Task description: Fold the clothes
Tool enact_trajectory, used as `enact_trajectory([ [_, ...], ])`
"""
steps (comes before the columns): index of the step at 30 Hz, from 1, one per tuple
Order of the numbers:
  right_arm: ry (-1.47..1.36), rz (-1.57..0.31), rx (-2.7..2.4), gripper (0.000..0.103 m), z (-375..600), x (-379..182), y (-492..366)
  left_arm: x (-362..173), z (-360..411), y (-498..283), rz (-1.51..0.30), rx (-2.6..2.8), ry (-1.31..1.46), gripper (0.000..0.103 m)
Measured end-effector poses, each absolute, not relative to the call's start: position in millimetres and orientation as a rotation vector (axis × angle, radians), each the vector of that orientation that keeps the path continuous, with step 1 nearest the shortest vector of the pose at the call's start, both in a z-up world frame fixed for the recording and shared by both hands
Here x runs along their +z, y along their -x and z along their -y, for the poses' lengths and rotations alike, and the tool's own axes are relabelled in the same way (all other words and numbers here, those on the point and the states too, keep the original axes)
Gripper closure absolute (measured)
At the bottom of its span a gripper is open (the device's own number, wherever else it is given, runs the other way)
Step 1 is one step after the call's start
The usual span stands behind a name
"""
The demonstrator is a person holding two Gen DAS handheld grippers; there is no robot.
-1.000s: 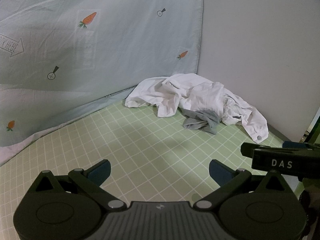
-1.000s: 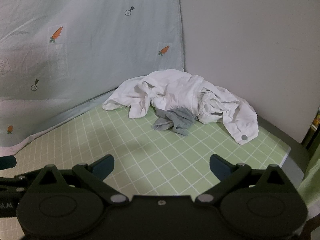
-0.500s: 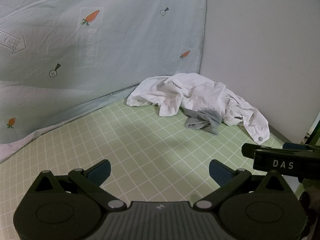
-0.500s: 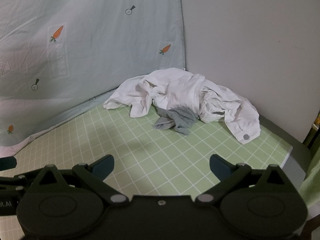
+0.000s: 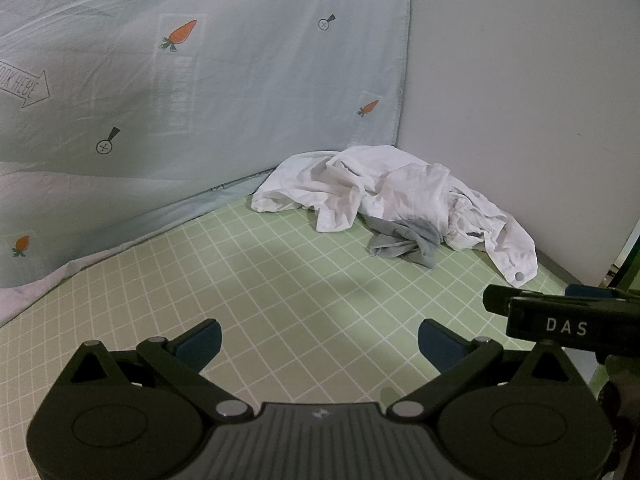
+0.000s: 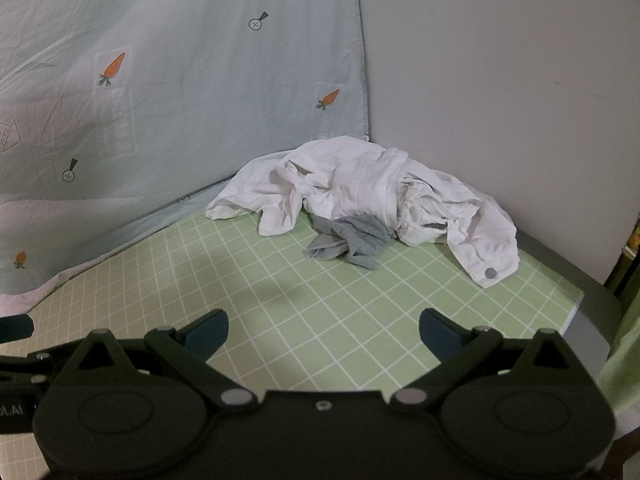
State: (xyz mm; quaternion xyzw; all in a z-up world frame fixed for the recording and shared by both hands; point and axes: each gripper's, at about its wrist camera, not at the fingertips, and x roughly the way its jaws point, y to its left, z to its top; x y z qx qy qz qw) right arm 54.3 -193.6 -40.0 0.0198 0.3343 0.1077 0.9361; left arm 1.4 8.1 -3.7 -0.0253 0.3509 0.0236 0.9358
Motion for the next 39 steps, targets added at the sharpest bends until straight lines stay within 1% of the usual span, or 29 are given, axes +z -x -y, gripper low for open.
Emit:
enact_trajectory([
  [16, -0.044, -0.692, 0.223, 0.0, 190.1, -42.4, -55.8, -7.9, -10.1, -5.5, -0.737, 0.056, 0.063, 0.0],
  [24, -0.077, -0.676, 0.215, 0.0, 193.0, -45.5, -72.7, -15.5, -7.7, -27.3, -0.77, 0.074, 0.05, 0.0],
  [31, -0.121, -0.645, 0.21, 0.0, 209.3, -49.6, -128.3, -22.4, -12.6, -68.4, -0.815, 0.115, 0.104, 0.0],
  [36, -0.161, -0.673, 0.158, 0.0, 233.7, -62.5, -200.3, -25.3, -18.9, -119.7, -0.823, 0.146, 0.123, 0.0],
  [39, -0.18, -0.673, 0.116, 0.0, 246.2, -70.3, -251.3, -26.9, -21.1, -166.8, -0.826, 0.145, 0.127, 0.0],
])
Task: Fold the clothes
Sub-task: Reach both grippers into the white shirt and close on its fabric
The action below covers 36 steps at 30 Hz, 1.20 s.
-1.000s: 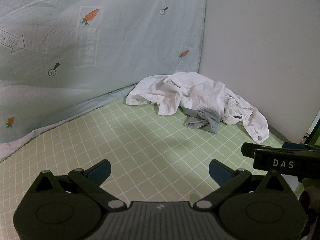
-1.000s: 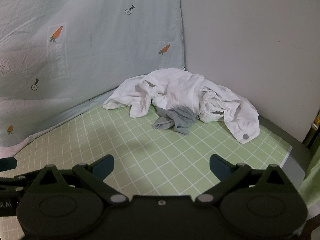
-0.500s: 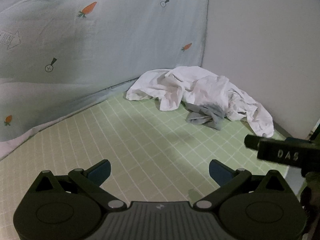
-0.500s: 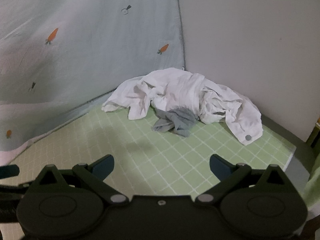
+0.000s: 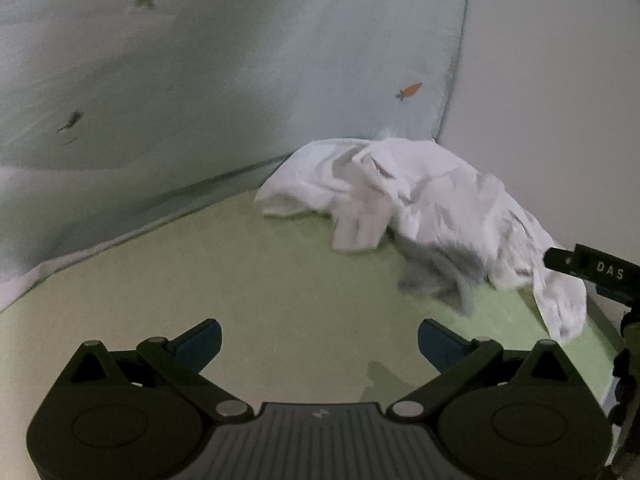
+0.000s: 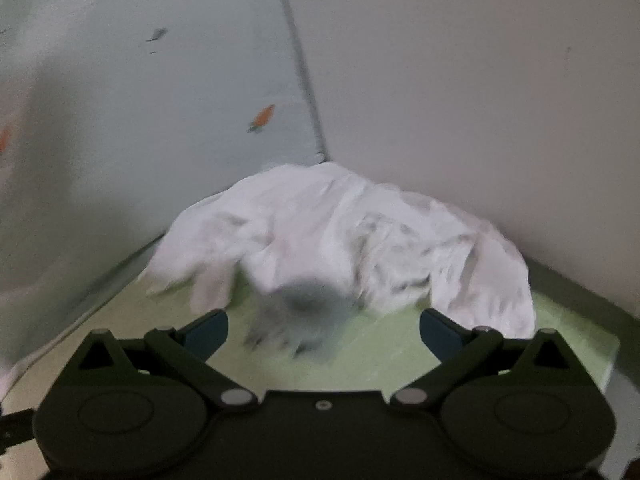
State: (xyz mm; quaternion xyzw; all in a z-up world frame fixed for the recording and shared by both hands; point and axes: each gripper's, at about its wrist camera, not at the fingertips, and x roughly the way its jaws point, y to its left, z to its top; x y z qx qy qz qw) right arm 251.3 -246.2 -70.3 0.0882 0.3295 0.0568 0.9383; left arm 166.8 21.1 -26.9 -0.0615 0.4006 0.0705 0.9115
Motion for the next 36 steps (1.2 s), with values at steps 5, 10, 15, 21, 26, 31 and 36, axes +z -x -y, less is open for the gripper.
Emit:
enact_trajectory([
  [5, -0.214, -0.657, 0.018, 0.0, 259.1, -84.6, -336.1, -40.9, -22.8, -258.9, -0.836, 0.092, 0.097, 0.006],
  [10, -0.28, -0.676, -0.058, 0.0, 265.0, -111.8, -402.4, -66.1, -26.1, -345.0, -0.849, 0.035, 0.099, 0.011],
  [15, -0.327, -0.705, -0.231, 0.0, 279.6, -141.9, -435.2, -99.2, -30.9, -417.1, -0.862, -0.002, 0.115, 0.01],
  [21, -0.33, -0.712, -0.346, 0.0, 314.2, -167.1, -452.0, -140.3, -41.3, -482.2, -0.87, 0.042, 0.181, 0.01],
  [26, -0.41, -0.793, -0.329, 0.0, 339.3, -195.7, -469.5, -179.8, -51.0, -507.7, -0.92, 0.032, 0.326, 0.011],
  [31, -0.426, -0.792, -0.295, 0.001, 346.0, -201.8, -466.8, -188.8, -36.0, -504.5, -0.89, 0.056, 0.296, 0.042],
  [36, -0.437, -0.729, -0.211, 0.061, 349.9, -189.1, -452.6, -162.8, -16.6, -485.3, -0.838, 0.049, 0.231, 0.085],
])
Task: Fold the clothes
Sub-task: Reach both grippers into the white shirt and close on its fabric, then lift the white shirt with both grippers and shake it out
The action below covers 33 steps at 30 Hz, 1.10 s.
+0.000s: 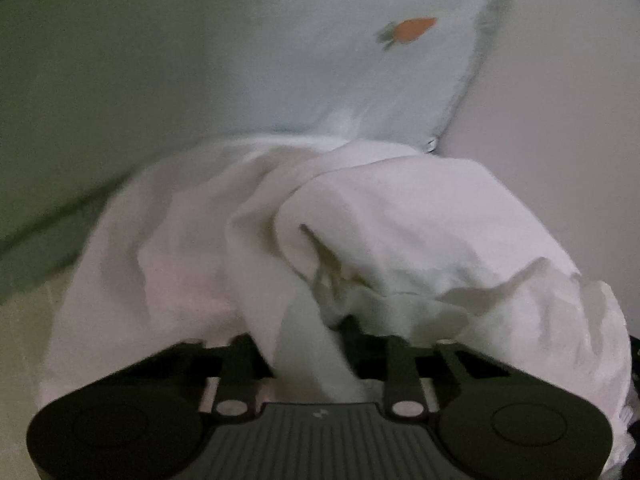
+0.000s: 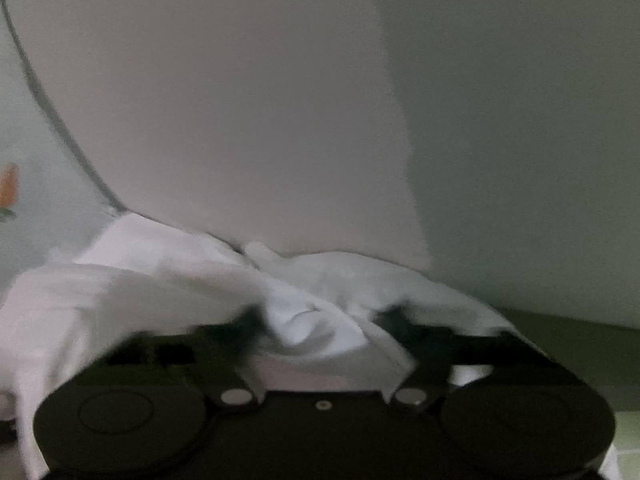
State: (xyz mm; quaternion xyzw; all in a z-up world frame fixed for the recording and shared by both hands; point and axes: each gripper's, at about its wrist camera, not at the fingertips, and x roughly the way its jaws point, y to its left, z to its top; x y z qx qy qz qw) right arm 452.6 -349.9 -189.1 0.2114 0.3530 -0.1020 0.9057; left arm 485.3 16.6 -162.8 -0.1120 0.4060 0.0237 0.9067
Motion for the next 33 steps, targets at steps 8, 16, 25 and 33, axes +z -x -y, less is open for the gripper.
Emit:
enact_trajectory([
  [8, -0.278, -0.573, -0.123, 0.086, 329.4, -121.6, -391.2, -77.2, -0.7, -421.6, -0.658, 0.083, 0.164, 0.092],
  [16, -0.233, -0.338, 0.026, 0.087, 310.0, -19.2, -316.7, 24.6, 15.8, -324.5, -0.446, 0.08, 0.139, 0.092],
  [25, -0.183, -0.101, 0.148, 0.087, 293.4, 81.1, -220.9, 117.8, 6.3, -194.1, -0.215, 0.132, 0.187, 0.093],
  [33, -0.191, 0.037, 0.229, 0.087, 255.4, 127.5, -142.9, 139.7, -29.2, -79.2, -0.125, 0.181, 0.254, 0.092],
])
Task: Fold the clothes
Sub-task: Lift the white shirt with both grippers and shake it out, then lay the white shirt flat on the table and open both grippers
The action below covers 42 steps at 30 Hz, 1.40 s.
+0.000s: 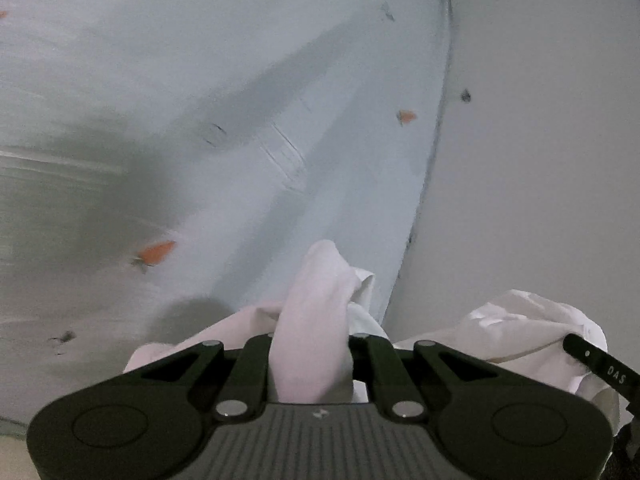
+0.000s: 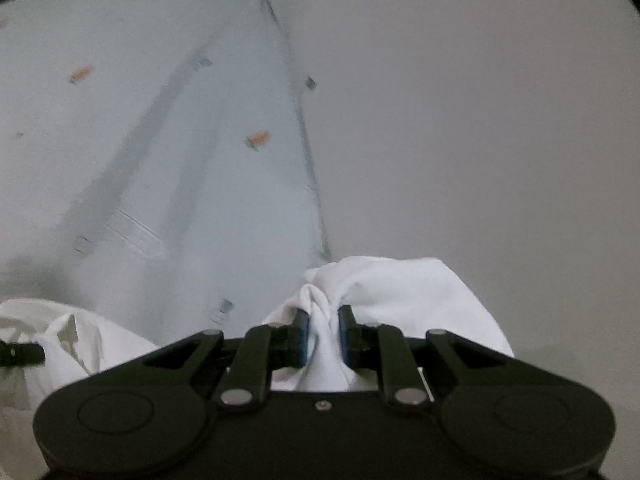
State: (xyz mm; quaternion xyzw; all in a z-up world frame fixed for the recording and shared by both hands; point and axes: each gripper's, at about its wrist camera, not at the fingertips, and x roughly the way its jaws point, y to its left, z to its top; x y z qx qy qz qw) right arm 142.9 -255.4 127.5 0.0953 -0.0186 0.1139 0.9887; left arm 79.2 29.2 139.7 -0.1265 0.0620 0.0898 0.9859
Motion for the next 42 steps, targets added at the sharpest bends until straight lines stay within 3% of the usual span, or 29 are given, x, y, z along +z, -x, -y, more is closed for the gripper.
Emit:
enact_trajectory([
  [8, -0.22, 0.077, 0.394, 0.087, 193.9, 146.9, -82.8, 150.9, -65.4, 50.2, -0.062, 0.324, 0.259, 0.092],
  [15, -0.25, -0.026, 0.606, 0.087, 118.1, 135.8, -61.6, 140.0, -124.1, 140.4, -0.068, 0.555, 0.282, 0.092],
  [17, -0.216, -0.095, 0.656, 0.085, 92.6, 125.7, -57.2, 127.5, -141.5, 152.1, -0.109, 0.637, 0.301, 0.09],
  [18, -0.184, -0.154, 0.683, 0.083, 77.7, 117.1, -56.1, 115.3, -150.6, 158.1, -0.157, 0.7, 0.317, 0.083],
  [20, -0.102, -0.278, 0.711, 0.063, 52.5, 94.2, -55.8, 87.5, -167.0, 167.6, -0.267, 0.836, 0.339, 0.076],
  [23, 0.018, -0.443, 0.715, 0.043, 24.0, 53.9, -52.4, 37.4, -187.1, 180.4, -0.456, 0.986, 0.348, 0.063],
  [24, 0.04, -0.487, 0.72, 0.037, 21.5, 43.8, -49.6, 24.3, -189.8, 186.4, -0.499, 1.017, 0.369, 0.053],
  [25, 0.055, -0.52, 0.714, 0.024, 21.8, 35.4, -47.1, 11.6, -190.7, 193.5, -0.535, 1.045, 0.389, 0.042],
  [26, 0.066, -0.546, 0.703, 0.017, 24.2, 28.1, -44.8, 1.5, -190.3, 200.4, -0.563, 1.059, 0.403, 0.038],
  [31, 0.126, -0.682, 0.646, 0.015, 46.9, -14.7, -32.9, -38.6, -184.0, 212.0, -0.689, 1.068, 0.468, 0.032],
  [38, 0.092, -0.835, 0.589, 0.003, 69.0, -57.0, -48.6, -63.7, -168.2, 171.8, -0.797, 0.93, 0.452, 0.022],
  [42, 0.068, -0.872, 0.558, 0.001, 77.1, -72.0, -54.1, -88.9, -158.1, 151.5, -0.896, 0.865, 0.45, 0.018],
])
